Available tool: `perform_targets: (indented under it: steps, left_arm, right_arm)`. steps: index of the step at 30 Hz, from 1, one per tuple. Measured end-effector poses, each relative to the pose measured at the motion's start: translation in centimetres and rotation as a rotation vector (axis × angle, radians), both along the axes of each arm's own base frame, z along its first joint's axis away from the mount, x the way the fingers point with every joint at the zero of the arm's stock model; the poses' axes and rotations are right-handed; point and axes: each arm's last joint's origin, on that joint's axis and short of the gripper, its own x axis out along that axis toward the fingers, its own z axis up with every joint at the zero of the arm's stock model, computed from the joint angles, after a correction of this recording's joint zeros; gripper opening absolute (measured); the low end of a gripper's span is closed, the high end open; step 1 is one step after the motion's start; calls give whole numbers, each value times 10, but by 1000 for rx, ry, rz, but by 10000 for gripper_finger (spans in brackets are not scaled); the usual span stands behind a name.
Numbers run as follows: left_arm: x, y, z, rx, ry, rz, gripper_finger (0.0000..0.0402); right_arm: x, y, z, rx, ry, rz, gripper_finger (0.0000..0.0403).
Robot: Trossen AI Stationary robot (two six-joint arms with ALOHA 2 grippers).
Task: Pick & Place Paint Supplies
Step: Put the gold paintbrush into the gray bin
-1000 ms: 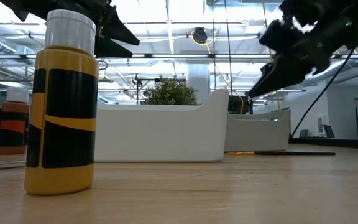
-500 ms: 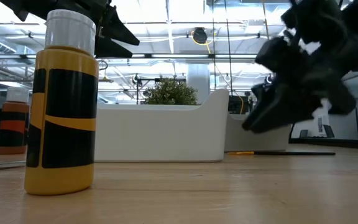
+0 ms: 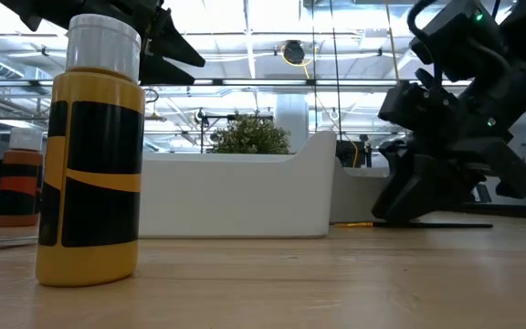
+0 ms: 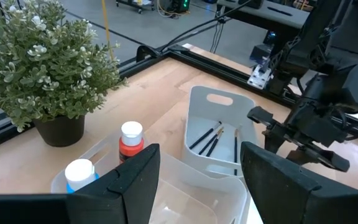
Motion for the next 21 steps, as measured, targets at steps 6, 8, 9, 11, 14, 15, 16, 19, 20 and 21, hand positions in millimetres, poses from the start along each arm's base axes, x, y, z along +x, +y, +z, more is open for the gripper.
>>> perform_targets:
  steps: [6, 8, 9, 11, 14, 15, 16, 19, 20, 21]
  left_arm:
    - [0, 0, 0, -1, 0, 0, 237]
    - [0, 0, 0, -1, 0, 1, 237]
    - [0, 0, 0, -1, -1, 1, 237]
    - [0, 0, 0, -1, -1, 1, 237]
    - [0, 0, 0, -1, -1, 0, 237]
    - [0, 0, 0, -1, 0, 0, 237]
    - [0, 0, 0, -1, 0, 1, 237]
    - [0, 0, 0, -1, 0, 1, 237]
    - [0, 0, 0, -1, 0, 1, 237]
    - [0, 0, 0, -1, 0, 0, 237]
  right_arm:
    - [-4, 0, -3, 13, 52, 1, 95]
    - [-4, 1, -4, 48, 67, 11, 82]
    - [-4, 1, -4, 55, 69, 15, 75]
    - [-5, 1, -4, 55, 69, 22, 63]
    - [-4, 1, -3, 52, 63, 34, 48]
    - [-4, 1, -3, 50, 61, 36, 43]
    - [-4, 1, -3, 50, 61, 35, 39]
    - [-4, 1, -3, 50, 61, 38, 27]
    - [-4, 1, -3, 51, 62, 39, 22]
    - [-4, 1, -3, 51, 62, 39, 17]
